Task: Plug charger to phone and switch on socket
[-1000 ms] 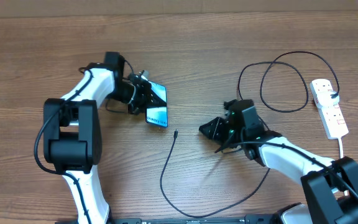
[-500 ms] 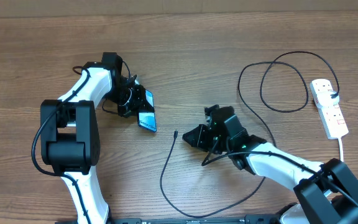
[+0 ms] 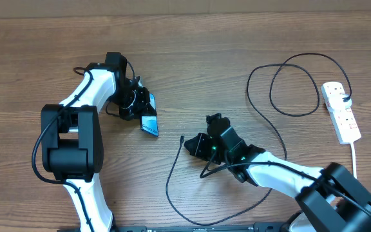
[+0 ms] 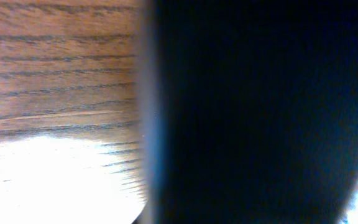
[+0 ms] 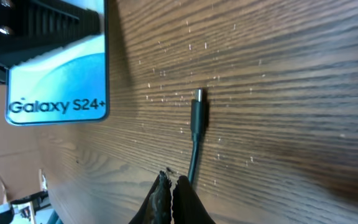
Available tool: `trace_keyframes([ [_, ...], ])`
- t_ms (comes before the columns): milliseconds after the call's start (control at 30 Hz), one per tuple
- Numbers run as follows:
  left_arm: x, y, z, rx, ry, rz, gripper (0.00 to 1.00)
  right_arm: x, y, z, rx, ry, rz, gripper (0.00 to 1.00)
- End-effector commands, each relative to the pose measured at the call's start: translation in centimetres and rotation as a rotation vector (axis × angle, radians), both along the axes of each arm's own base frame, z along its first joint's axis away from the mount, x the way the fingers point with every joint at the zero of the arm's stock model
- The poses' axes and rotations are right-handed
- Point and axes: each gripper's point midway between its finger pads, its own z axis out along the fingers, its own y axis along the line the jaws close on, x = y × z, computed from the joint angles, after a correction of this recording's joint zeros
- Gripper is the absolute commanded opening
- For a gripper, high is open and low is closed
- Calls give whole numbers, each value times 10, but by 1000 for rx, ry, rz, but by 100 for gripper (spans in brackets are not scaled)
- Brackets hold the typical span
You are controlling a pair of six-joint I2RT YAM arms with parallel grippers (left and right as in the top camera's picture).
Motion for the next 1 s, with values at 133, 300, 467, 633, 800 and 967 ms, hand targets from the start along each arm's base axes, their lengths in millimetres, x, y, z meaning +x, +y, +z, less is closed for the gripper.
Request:
trace_keyframes([
  [133,-2,13,-5,77,14,14,4,4,5,-14,-7,1,-17,4],
  [300,-2,13,-5,77,18,24,4,6,7,-20,-7,0,-16,4],
  [467,0,13,-5,77,26,56,4,5,4,-31,-30,15,-25,4],
  [633,1,8,-3,49,25,61,4,9,4,-37,-36,5,-36,4],
  [800,-1,7,-2,40,35,61,4,9,12,-31,8,-2,-10,4],
  [967,-7,-1,3,-13,47,28,4,3,30,-12,109,-29,89,4],
])
